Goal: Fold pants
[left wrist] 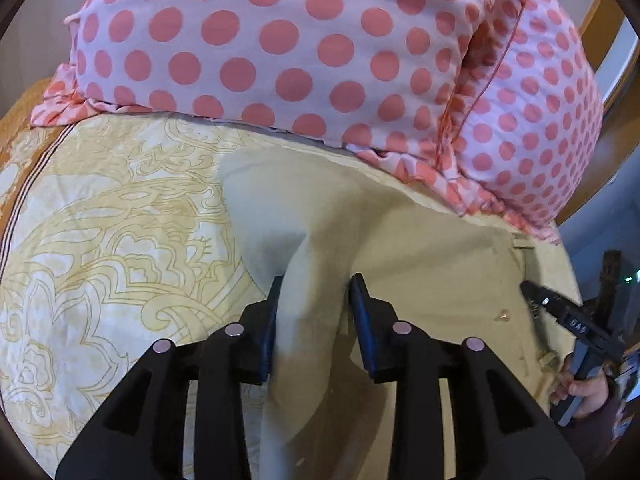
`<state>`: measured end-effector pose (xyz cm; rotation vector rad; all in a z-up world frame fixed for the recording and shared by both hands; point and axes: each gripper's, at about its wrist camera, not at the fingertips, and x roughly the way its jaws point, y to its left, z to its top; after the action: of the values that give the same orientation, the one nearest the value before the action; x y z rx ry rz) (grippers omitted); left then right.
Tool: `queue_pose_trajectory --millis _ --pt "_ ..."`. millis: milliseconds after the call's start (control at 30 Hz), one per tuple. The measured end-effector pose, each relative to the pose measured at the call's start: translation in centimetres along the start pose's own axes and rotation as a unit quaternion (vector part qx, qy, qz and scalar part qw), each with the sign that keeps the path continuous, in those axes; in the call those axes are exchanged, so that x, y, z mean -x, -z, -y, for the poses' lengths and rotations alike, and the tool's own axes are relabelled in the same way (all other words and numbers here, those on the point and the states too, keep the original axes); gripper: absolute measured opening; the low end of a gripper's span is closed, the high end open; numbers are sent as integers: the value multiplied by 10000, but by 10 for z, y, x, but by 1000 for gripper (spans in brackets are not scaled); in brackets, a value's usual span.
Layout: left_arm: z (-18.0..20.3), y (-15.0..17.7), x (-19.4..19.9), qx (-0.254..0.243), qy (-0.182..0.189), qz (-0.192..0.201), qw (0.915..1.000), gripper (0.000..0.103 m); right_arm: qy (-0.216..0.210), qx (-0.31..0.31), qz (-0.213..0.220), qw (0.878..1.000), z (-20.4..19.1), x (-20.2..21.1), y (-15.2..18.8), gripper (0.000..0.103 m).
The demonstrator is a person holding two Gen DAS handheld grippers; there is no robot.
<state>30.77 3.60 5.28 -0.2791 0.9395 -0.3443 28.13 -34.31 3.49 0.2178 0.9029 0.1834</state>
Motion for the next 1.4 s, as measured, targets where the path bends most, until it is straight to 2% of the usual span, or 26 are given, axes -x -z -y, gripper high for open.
queue_pose_trajectory --millis 67,100,133,167,200,233,267,300,333,400,433,467,500,533,600,667,700,767,900,967,1100,1300,1400 --pt "-4 3 20 94 -21 227 9997 33 54 -169 177 9997 2 19 4 54" --pt "-3 5 35 70 -23 413 9991 33 -45 -225 329 9992 2 31 7 59" --pt "3 9 49 26 -11 586 9983 36 -304 -271 537 9977 -1 51 15 70" --pt "10 15 68 -22 101 782 9969 50 -555 -278 660 9959 -5 63 20 80" --pt "17 21 81 -37 258 907 9955 62 -832 -291 749 9933 -11 73 27 82" --pt "26 30 95 -58 501 1033 9934 84 -1194 -336 768 9893 -18 80 34 83" --pt "35 39 104 -111 739 1074 9914 87 -1574 -427 691 9842 -22 82 42 84" --pt "44 46 106 -196 952 1006 9902 87 -1737 -492 620 9816 -26 80 45 84" --pt "51 53 102 -258 1120 803 9901 87 -1976 -635 465 9771 -27 74 51 84" --pt "57 59 83 -194 1087 425 9930 86 -2069 -928 156 9738 -26 58 60 87" --pt "53 62 71 -132 961 212 9951 86 -1900 -1133 -63 9752 -20 43 64 87" --pt "47 66 52 14 797 -63 9968 82 -1959 -1271 -59 9723 -16 37 66 87" --pt "41 68 41 139 803 -199 9965 79 -2059 -1421 56 9682 -11 37 67 87" --pt "39 70 42 163 861 -18 9961 79 -2036 -1501 30 9675 -11 38 68 86" --pt "40 71 49 160 687 -5 9975 79 -1666 -1441 149 9753 -18 49 68 88" --pt "41 81 71 110 570 242 9980 81 -982 -964 463 9894 -36 74 77 101" --pt "43 88 82 -9 479 377 9981 83 -728 -760 633 9924 -43 86 84 101" --pt "47 109 106 -299 55 724 9969 98 -184 -325 872 9955 -66 103 109 101" --pt "58 165 132 -759 -695 1067 9889 102 512 191 1032 9932 -96 102 160 101" --pt "63 192 134 -967 -1123 1131 9825 102 746 406 1085 9905 -107 97 181 101" --pt "67 223 129 -1087 -1509 1138 9759 102 1167 740 1180 9834 -123 89 207 101" --pt "65 231 120 -1037 -1654 1096 9746 102 1397 835 1170 9797 -132 82 216 101" --pt "66 234 120 -1031 -1697 1154 9733 102 1346 741 1216 9806 -128 81 220 101"
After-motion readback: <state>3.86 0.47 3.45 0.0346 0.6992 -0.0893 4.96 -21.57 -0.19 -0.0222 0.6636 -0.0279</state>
